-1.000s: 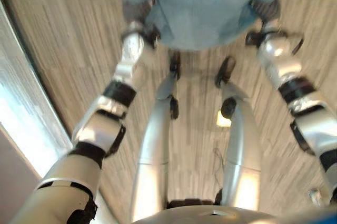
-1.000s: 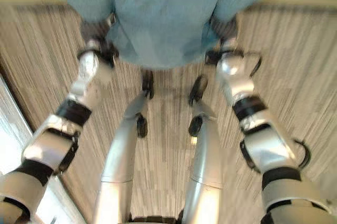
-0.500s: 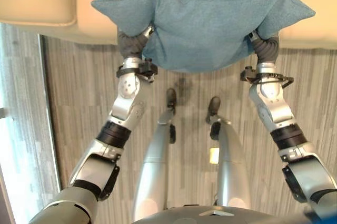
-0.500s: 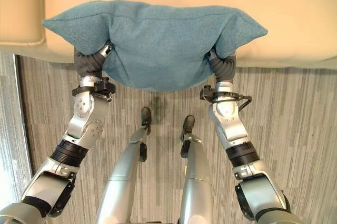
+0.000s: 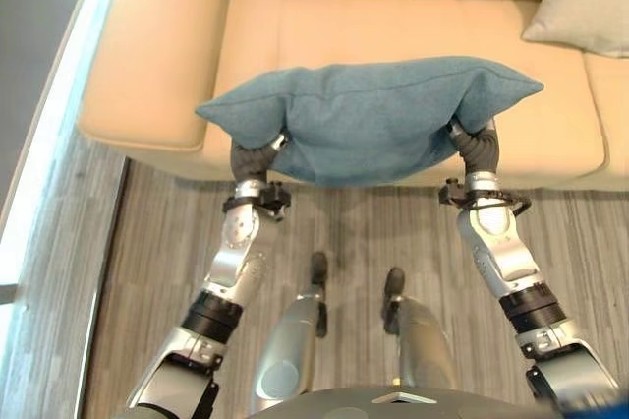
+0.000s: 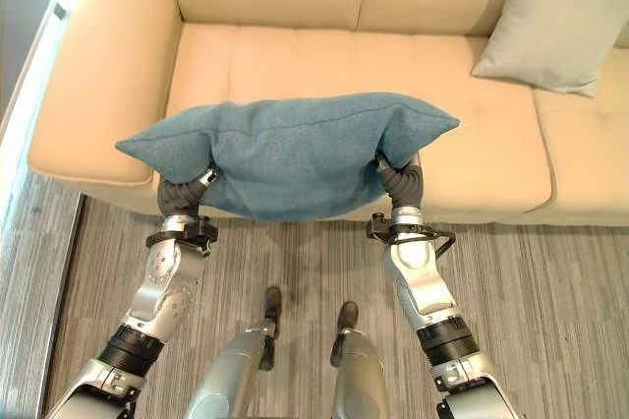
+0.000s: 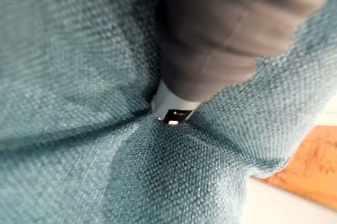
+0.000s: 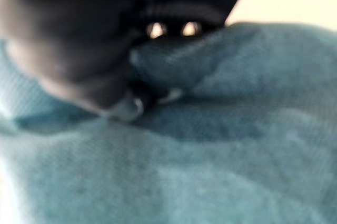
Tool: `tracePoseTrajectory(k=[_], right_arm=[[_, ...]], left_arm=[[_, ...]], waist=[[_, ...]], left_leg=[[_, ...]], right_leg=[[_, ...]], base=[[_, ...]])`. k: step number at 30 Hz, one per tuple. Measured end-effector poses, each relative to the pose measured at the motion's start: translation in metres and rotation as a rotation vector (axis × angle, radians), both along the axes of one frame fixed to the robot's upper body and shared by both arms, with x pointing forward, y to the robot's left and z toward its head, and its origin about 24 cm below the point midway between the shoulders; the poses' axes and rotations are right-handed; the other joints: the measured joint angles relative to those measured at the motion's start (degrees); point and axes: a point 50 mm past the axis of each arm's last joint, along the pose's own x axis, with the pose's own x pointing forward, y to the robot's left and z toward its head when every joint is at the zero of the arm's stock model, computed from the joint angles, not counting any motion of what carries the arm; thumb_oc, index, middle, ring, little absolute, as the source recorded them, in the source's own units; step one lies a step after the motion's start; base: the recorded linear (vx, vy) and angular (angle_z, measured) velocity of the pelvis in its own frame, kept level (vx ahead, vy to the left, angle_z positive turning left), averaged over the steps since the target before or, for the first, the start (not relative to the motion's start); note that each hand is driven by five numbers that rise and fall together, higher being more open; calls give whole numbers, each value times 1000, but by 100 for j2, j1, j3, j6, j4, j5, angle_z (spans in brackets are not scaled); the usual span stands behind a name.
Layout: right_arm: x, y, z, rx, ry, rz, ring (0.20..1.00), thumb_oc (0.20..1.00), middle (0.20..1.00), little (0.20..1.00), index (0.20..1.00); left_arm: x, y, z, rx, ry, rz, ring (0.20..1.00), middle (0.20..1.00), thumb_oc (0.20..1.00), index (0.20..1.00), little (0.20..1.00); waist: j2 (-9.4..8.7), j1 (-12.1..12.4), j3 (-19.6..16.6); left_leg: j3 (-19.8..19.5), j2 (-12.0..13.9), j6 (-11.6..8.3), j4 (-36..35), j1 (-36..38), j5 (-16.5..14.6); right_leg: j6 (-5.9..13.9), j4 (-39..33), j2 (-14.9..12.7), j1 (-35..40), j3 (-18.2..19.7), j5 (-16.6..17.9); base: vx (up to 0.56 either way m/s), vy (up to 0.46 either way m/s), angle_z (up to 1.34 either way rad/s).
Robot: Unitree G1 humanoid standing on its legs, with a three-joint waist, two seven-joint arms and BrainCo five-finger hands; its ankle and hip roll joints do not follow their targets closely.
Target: Pick up all the scattered cushions and arrange them neatly on the sofa.
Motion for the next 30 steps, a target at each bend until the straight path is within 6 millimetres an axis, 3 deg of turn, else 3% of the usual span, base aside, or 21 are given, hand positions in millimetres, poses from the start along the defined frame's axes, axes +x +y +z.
tracePoseTrajectory(k=[3, 5, 6, 9, 12, 13, 15, 17, 18, 19, 21, 22, 23, 24, 26, 30], right_arm=[[-4, -4, -8, -6, 27, -3, 200, 200, 200, 200, 200], [-7, -5, -15, -13, 52, 11, 200, 200, 200, 200, 200], [-8, -4, -17, -19, 63, 24, 200, 200, 200, 200, 200], [-11, -5, -25, -24, 98, 30, 200, 200, 200, 200, 200], [-22, -11, -44, -20, 165, 12, 200, 200, 200, 200, 200], [-25, -13, -51, -22, 197, 4, 200, 200, 200, 200, 200], [-26, -19, -56, -26, 221, -14, 200, 200, 200, 200, 200], [-26, -25, -55, -41, 221, -28, 200, 200, 200, 200, 200], [-27, -31, -58, -63, 240, -40, 200, 200, 200, 200, 200], [-29, -35, -59, -59, 246, -53, 200, 200, 200, 200, 200], [-28, -39, -57, -51, 236, -74, 200, 200, 200, 200, 200], [-28, -40, -55, -45, 229, -79, 200, 200, 200, 200, 200], [-27, -40, -54, -44, 225, -77, 200, 200, 200, 200, 200], [-27, -41, -53, -35, 215, -86, 200, 200, 200, 200, 200], [-27, -43, -52, -6, 213, -100, 200, 200, 200, 200, 200], [-27, -45, -54, -6, 223, -110, 200, 200, 200, 200, 200]], left_arm=[[-5, 0, -9, 11, 32, -20, 200, 200, 200, 200, 200], [-9, 0, -19, 6, 70, -23, 200, 200, 200, 200, 200], [-12, 2, -22, 4, 84, -16, 200, 200, 200, 200, 200], [-13, 2, -29, 7, 123, -17, 200, 200, 200, 200, 200], [-14, -3, -37, 34, 154, -31, 200, 200, 200, 200, 200], [-18, -3, -42, 33, 172, -36, 200, 200, 200, 200, 200], [-20, -9, -47, 25, 193, -54, 200, 200, 200, 200, 200], [-21, -16, -48, 10, 198, -71, 200, 200, 200, 200, 200], [-21, -19, -49, 8, 206, -79, 200, 200, 200, 200, 200], [-21, -21, -49, 8, 204, -91, 200, 200, 200, 200, 200], [-20, -28, -47, 9, 192, -128, 200, 200, 200, 200, 200], [-20, -29, -47, 11, 191, -136, 200, 200, 200, 200, 200], [-21, -28, -48, 12, 195, -133, 200, 200, 200, 200, 200], [-20, -29, -47, 11, 191, -138, 200, 200, 200, 200, 200], [-19, -32, -45, 10, 182, -150, 200, 200, 200, 200, 200], [-20, -33, -49, 24, 207, -166, 200, 200, 200, 200, 200]], waist=[[-31, 34, -125], [-26, 44, -199], [-22, 85, -214], [-20, 54, -265], [-151, -105, -445], [-223, -177, -551], [-87, -206, -722], [73, -207, -858], [172, -240, -884], [161, -279, -889], [16, -317, -881], [-51, -302, -921], [-74, -257, -939], [-99, -244, -945], [-157, -279, -957], [-236, -164, -881]], left_leg=[[3, 15, 75, 108, 203, -200], [-20, 10, 73, -139, 388, -200], [-28, 23, 75, -304, 513, -191], [-19, -18, 83, -420, 690, -172], [-219, -177, 77, -470, 801, -169], [-258, -227, 65, -539, 905, -168], [-537, -155, -43, -563, 913, -235], [-665, 20, -204, -661, 980, -244], [-860, 238, -434, -560, 1241, -304], [-963, 289, -535, -164, 1179, -389], [-724, 286, -751, 1455, 475, -429], [-410, 380, -780, 2327, 68, -218], [-315, 447, -778, 2629, -96, -174], [-217, 576, -732, 3057, -384, -149], [217, 705, -590, 2437, -444, -255], [217, 603, -666, -29, -418, -133]], right_leg=[[86, 288, 12, -48, 199, 191], [110, 256, 140, -123, 329, 46], [112, -57, 263, -121, 388, -42], [257, -1110, 385, -113, 285, 110], [259, -1440, 454, 4, 686, 287], [39, -1464, 494, 100, 764, 512], [-153, -1439, 618, 166, 805, 660], [-292, -1533, 771, 266, 623, 577], [-517, -1685, 960, 738, 315, 425], [-551, -1804, 1025, 1001, 182, 373], [-816, -1846, 1032, 1260, -5, 217], [-916, -1882, 1052, 1363, -71, 181], [-1064, -1861, 1086, 1445, -106, 174], [-1190, -1819, 1175, 1485, -143, -117], [-1190, -1882, 1177, 1512, -264, -7], [-1027, -2311, 1379, 1881, -244, -50]], base=[[220, 78, -19], [154, -27, -21], [193, -55, -19], [309, -88, 2], [260, -80, 57], [289, -122, 68], [340, -151, 52], [396, -198, 43], [371, -282, 65], [259, -271, 74], [84, -137, 48], [157, -148, 23], [258, -158, 15], [216, -87, 18], [195, 5, 21], [269, 62, 2]])
